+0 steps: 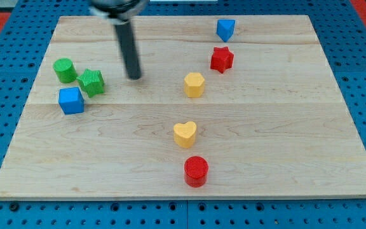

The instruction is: Move the blue triangle to the top right of the green star

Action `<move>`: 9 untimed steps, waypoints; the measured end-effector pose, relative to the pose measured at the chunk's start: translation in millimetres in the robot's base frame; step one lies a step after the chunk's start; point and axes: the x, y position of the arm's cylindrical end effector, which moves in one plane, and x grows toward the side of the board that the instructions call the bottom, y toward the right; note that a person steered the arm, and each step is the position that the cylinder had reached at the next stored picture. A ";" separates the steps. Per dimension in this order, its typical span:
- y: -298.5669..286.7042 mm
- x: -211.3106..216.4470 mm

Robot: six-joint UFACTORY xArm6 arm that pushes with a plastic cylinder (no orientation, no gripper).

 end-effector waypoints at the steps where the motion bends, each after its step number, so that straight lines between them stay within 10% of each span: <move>1: 50.4 -58.1; 3: 231.2 -80.6; 4: 225.0 -133.2; 6: -47.2 -63.4; 9: 16.4 -77.8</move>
